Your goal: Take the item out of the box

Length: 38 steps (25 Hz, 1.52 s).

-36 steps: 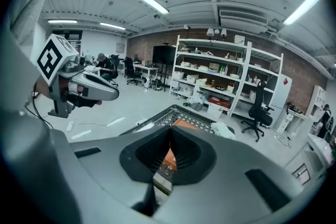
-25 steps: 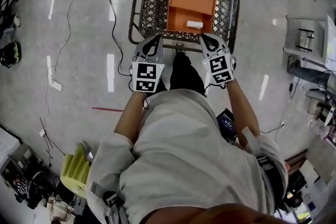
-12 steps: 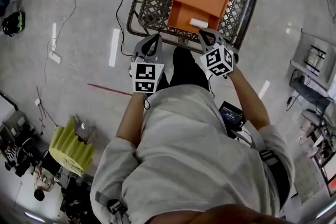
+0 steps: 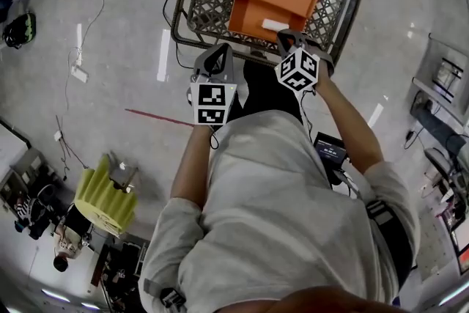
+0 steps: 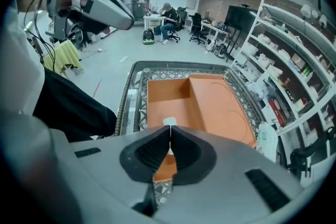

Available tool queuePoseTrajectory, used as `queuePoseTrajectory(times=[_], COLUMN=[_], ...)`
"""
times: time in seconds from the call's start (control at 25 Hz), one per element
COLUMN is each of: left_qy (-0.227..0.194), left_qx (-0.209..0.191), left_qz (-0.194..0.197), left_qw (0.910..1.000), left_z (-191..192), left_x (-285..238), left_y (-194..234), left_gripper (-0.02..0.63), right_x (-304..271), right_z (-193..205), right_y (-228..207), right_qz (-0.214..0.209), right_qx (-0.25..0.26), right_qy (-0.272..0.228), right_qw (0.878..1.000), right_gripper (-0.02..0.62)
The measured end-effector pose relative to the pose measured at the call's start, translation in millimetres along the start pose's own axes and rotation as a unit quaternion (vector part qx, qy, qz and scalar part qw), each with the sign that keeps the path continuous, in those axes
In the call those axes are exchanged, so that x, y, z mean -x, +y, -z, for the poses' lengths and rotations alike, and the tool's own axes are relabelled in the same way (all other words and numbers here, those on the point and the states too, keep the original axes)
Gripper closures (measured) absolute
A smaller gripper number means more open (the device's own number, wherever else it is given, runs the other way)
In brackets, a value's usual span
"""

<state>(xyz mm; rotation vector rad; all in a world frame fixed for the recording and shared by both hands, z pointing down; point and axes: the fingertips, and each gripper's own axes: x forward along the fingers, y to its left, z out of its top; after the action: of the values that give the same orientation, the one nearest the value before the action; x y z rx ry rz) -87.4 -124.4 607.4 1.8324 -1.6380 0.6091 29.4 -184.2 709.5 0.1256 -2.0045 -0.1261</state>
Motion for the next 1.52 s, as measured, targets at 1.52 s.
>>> queuePoseTrajectory(times=[1.52], left_qy=[0.086], left_qx=[0.055], left_qz=[0.019], left_qw=[0.9946], left_z=[55], left_x=[-95], left_y=[-2], left_gripper=[0.595], right_x=[-88], right_z=[31], right_y=[-1], right_qz=[-0.082], right_qx=[0.023], right_qy=[0.095], right_qw=[0.992], right_gripper=[0.454])
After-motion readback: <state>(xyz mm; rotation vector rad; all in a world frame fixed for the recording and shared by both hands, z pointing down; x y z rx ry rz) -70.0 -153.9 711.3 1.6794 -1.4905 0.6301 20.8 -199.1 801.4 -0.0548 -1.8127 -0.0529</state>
